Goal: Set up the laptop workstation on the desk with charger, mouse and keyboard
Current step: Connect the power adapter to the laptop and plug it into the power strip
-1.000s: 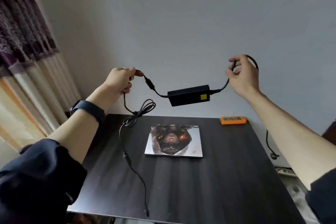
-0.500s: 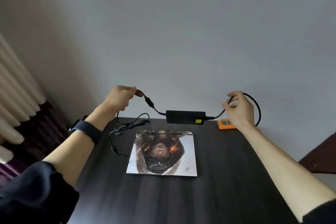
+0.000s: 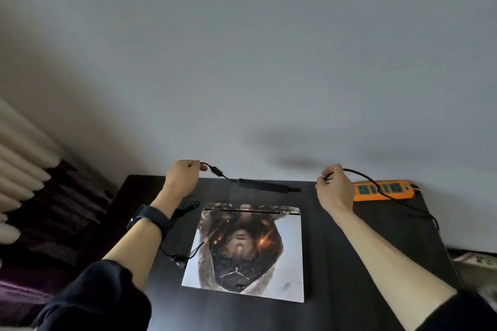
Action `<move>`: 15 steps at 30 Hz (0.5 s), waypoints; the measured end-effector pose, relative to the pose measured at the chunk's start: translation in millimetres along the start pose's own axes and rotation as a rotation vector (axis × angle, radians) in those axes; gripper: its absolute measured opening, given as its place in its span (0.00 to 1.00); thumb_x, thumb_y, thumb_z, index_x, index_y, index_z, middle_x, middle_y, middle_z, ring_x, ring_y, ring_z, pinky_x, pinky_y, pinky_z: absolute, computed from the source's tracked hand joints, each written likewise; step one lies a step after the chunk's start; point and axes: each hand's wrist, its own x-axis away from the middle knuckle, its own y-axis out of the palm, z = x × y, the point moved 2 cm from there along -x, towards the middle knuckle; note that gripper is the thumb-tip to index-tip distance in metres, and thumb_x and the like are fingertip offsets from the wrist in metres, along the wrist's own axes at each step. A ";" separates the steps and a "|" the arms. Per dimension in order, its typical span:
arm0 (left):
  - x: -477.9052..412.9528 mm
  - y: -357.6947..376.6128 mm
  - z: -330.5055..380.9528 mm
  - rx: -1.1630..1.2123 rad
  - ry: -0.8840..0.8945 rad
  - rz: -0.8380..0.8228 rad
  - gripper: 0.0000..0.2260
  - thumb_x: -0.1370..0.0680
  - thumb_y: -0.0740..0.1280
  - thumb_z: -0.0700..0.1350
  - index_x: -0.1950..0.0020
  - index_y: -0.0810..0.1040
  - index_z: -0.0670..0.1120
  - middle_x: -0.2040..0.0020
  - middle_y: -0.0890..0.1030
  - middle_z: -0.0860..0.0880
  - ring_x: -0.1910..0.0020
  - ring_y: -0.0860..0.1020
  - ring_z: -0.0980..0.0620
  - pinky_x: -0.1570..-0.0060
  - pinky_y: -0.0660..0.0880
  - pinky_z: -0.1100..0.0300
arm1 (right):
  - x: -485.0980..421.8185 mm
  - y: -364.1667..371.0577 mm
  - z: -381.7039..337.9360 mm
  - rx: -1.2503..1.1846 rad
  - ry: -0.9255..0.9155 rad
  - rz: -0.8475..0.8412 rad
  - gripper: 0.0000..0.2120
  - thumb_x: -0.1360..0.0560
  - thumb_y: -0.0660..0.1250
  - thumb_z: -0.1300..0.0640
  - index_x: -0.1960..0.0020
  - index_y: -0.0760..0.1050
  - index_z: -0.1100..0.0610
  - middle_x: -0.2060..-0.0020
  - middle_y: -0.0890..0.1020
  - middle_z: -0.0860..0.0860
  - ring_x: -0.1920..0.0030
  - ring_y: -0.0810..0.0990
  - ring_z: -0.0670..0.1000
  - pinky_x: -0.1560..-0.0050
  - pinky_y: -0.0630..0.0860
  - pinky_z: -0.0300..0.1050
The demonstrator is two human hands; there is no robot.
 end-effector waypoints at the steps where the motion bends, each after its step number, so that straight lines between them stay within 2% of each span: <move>1: -6.7 10.6 -4.0 -0.002 -0.011 0.001 0.16 0.17 0.56 0.46 0.49 0.83 0.46 0.74 0.68 0.52 0.76 0.64 0.52 0.73 0.61 0.59 | -3.8 7.8 7.2 0.010 0.010 0.005 0.06 0.22 0.67 0.63 0.50 0.72 0.55 0.57 0.80 0.50 0.56 0.78 0.54 0.57 0.68 0.44; 6: -57.2 62.2 -12.9 0.005 -0.057 -0.037 0.17 0.16 0.55 0.46 0.49 0.83 0.44 0.73 0.68 0.51 0.74 0.65 0.51 0.73 0.60 0.58 | -31.1 46.3 31.7 0.052 0.036 0.017 0.08 0.23 0.67 0.66 0.51 0.71 0.54 0.55 0.79 0.51 0.56 0.78 0.53 0.57 0.72 0.46; 11: -102.8 97.2 -18.6 0.042 0.013 -0.032 0.15 0.17 0.55 0.45 0.48 0.82 0.47 0.71 0.71 0.50 0.73 0.67 0.50 0.71 0.64 0.58 | -49.6 77.1 46.7 0.016 0.061 0.016 0.12 0.24 0.67 0.68 0.55 0.69 0.52 0.59 0.80 0.51 0.58 0.81 0.52 0.57 0.80 0.49; 13: -119.9 105.3 -24.2 0.027 0.073 -0.020 0.15 0.17 0.55 0.44 0.48 0.82 0.47 0.69 0.74 0.50 0.72 0.68 0.49 0.71 0.65 0.57 | -52.3 90.9 51.8 -0.005 0.078 0.027 0.14 0.26 0.66 0.70 0.56 0.70 0.52 0.59 0.80 0.51 0.57 0.81 0.51 0.57 0.78 0.45; 15: -126.0 113.2 -35.3 -0.043 0.140 -0.045 0.14 0.17 0.56 0.44 0.48 0.82 0.47 0.62 0.79 0.51 0.66 0.73 0.49 0.65 0.67 0.57 | -48.3 99.9 59.7 -0.018 0.116 0.037 0.14 0.25 0.66 0.72 0.57 0.69 0.53 0.57 0.79 0.52 0.55 0.82 0.50 0.58 0.75 0.40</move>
